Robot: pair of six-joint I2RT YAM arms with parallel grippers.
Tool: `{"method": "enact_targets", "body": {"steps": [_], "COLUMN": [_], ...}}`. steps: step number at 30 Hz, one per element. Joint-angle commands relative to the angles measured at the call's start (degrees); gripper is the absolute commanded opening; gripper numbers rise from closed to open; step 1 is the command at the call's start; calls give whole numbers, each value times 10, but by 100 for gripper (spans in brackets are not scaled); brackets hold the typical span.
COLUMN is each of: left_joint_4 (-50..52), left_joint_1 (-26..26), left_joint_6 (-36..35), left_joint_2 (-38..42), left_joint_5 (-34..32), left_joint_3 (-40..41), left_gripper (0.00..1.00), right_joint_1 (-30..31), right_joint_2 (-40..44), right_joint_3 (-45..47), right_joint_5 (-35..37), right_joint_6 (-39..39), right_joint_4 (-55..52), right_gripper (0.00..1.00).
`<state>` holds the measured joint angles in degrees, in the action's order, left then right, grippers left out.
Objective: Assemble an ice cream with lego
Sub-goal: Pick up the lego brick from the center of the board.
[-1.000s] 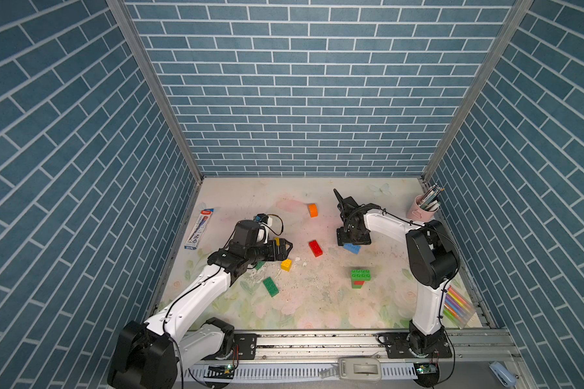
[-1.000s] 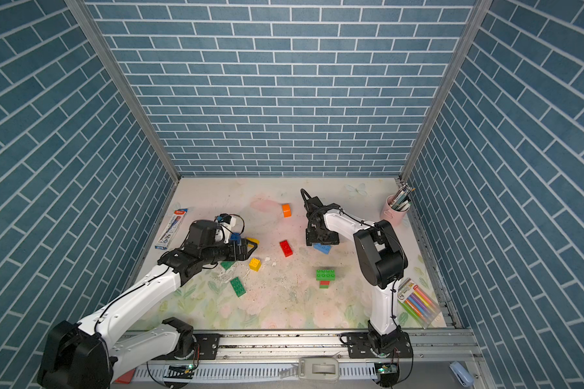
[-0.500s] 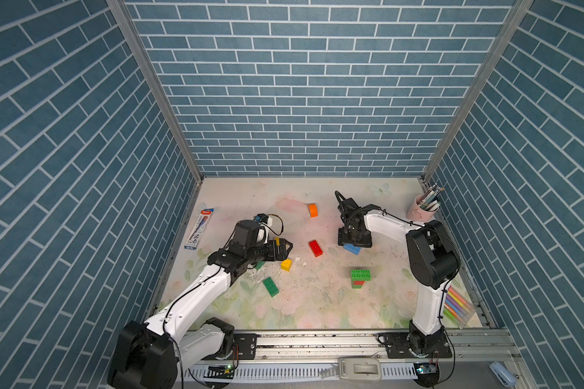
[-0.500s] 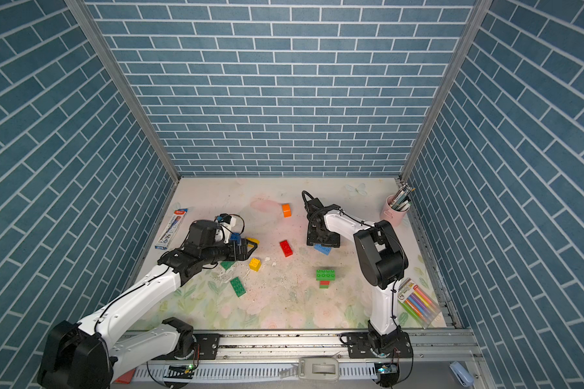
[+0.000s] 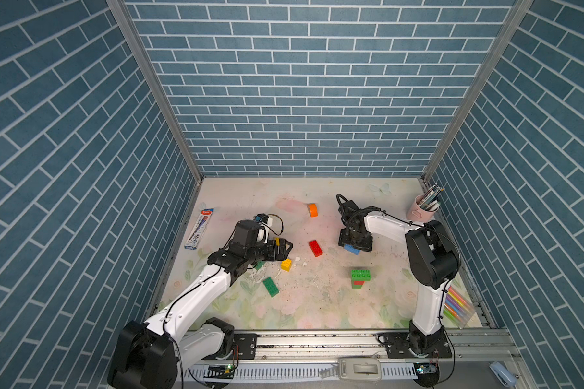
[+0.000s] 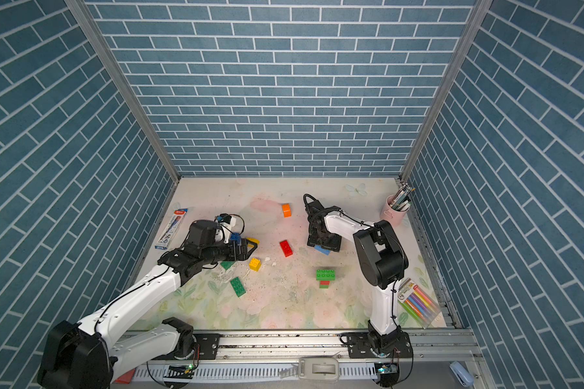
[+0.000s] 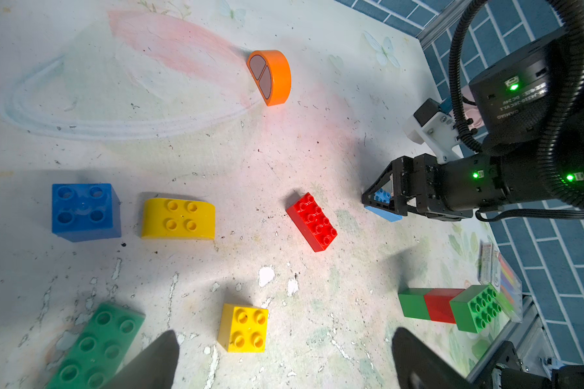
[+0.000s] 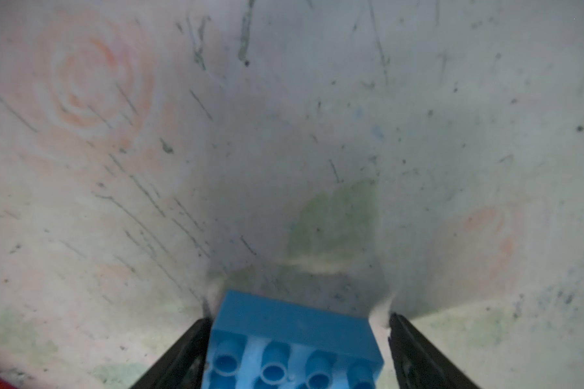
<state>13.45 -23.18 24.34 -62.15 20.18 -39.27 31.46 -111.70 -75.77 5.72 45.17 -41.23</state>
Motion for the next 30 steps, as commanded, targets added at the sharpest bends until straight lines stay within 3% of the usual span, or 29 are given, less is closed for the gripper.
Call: {"method": "enact_targets", "body": {"steps": [1, 16, 30], "left_joint_4": [3, 7, 8], "left_joint_1": [-1, -1, -1], "left_joint_6": [-7, -7, -6], "left_joint_2": [0, 2, 6], "left_joint_5": [0, -2, 1], "left_joint_3": [6, 2, 5], "left_gripper": [100, 100, 100], "right_joint_1": [-2, -2, 6], "right_joint_2": [22, 28, 161], "right_joint_3": [12, 7, -9], "right_joint_5": [-2, 18, 11], "right_joint_6": [37, 10, -46], "right_joint_4": [-11, -6, -112], "right_gripper": [81, 52, 48]}}
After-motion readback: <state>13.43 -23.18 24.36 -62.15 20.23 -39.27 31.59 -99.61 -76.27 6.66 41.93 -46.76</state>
